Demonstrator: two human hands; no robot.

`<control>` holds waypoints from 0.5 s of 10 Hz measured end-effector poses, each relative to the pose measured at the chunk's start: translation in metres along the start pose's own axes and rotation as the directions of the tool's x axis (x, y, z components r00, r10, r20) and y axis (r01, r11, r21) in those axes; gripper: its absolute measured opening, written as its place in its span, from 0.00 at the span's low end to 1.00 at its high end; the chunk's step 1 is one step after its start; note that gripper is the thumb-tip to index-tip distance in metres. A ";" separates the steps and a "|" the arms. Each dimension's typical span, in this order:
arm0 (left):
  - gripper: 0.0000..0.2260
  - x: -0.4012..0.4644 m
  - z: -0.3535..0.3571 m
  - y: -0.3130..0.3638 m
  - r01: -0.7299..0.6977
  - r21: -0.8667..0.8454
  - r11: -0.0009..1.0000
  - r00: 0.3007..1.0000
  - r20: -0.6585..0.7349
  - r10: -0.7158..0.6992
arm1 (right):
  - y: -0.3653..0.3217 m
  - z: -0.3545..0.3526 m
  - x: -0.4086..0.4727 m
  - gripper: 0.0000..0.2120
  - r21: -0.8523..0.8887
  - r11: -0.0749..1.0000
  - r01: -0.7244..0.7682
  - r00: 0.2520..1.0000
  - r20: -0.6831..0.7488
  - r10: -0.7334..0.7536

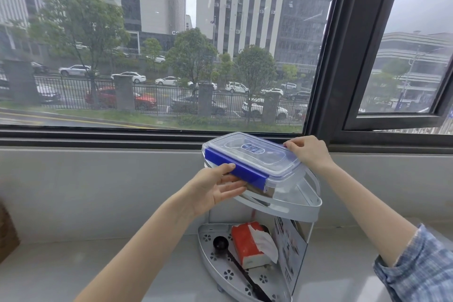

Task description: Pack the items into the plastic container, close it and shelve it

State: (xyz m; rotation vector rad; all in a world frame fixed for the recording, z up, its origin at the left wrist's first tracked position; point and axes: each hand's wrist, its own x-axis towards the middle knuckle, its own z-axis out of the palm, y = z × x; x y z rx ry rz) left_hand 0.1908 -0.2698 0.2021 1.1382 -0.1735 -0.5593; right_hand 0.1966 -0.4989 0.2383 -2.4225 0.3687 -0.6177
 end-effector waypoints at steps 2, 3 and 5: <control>0.13 -0.003 -0.006 0.006 0.053 0.023 0.998 0.998 0.019 -0.054 | -0.009 0.001 -0.010 0.17 -0.275 0.961 0.027 0.999 -0.017 -0.032; 0.13 -0.005 -0.009 0.010 0.069 0.029 0.997 0.996 0.047 -0.071 | -0.018 -0.002 -0.015 0.16 -0.339 0.940 0.049 0.999 -0.005 -0.054; 0.07 -0.022 -0.009 0.025 0.034 0.277 0.960 0.997 -0.076 -0.013 | -0.036 -0.006 -0.028 0.17 -0.321 0.943 0.087 0.995 0.064 -0.070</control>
